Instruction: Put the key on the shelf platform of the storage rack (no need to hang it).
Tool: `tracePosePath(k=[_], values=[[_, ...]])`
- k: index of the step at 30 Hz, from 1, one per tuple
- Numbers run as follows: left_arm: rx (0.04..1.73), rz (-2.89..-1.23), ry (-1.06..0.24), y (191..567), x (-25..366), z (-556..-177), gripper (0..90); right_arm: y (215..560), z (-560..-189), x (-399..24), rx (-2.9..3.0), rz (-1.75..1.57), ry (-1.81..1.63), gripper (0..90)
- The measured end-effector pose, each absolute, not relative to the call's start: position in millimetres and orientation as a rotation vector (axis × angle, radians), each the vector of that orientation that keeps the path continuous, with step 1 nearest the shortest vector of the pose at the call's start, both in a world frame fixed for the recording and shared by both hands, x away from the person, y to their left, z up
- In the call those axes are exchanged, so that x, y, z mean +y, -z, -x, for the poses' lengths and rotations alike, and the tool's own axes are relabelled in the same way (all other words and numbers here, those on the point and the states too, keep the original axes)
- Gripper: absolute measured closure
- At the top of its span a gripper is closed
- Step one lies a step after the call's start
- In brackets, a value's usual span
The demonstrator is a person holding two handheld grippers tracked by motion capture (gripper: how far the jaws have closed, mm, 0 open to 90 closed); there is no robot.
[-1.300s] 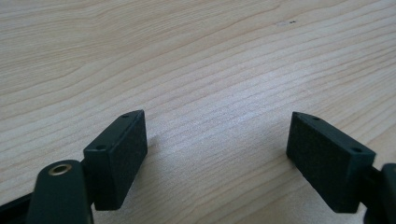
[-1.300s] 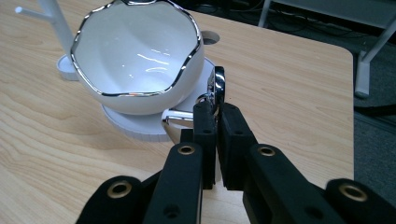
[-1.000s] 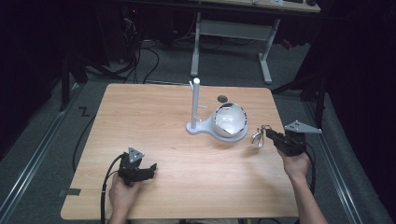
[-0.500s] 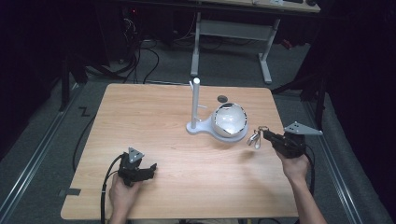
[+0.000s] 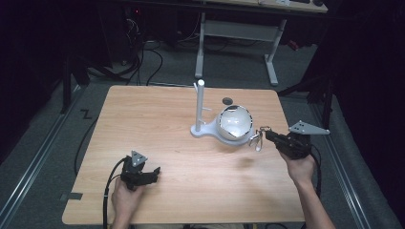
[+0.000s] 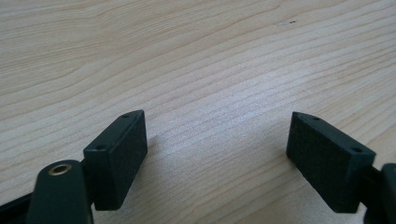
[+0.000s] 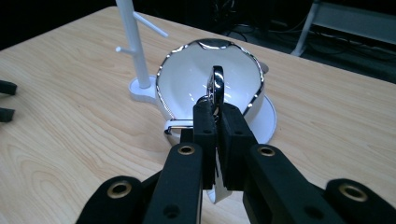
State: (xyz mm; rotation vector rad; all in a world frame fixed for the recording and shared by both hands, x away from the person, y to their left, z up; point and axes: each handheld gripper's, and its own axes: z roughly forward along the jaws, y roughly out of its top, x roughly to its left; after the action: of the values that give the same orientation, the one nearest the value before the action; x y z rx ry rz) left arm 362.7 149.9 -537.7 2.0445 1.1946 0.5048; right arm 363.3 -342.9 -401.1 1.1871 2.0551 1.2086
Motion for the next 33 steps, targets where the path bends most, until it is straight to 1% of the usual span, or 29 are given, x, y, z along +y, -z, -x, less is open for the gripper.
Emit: tracePosePath(k=[13,21,27,33], values=[[1.194,-2.045,-0.505,538,150,-363,20.7,377,-378,-328,2.057,-1.129,-1.243,87.1],[1.193,-2.047,-0.503,538,150,-363,20.7,366,-394,-316,2.072,-1.106,-1.238,87.1],[1.194,-2.047,-0.503,538,150,-363,20.7,366,-407,-309,2.074,-1.115,-1.209,87.1],[1.194,-2.045,-0.505,538,150,-363,20.7,376,-422,-309,2.061,-1.160,-1.173,87.1]])
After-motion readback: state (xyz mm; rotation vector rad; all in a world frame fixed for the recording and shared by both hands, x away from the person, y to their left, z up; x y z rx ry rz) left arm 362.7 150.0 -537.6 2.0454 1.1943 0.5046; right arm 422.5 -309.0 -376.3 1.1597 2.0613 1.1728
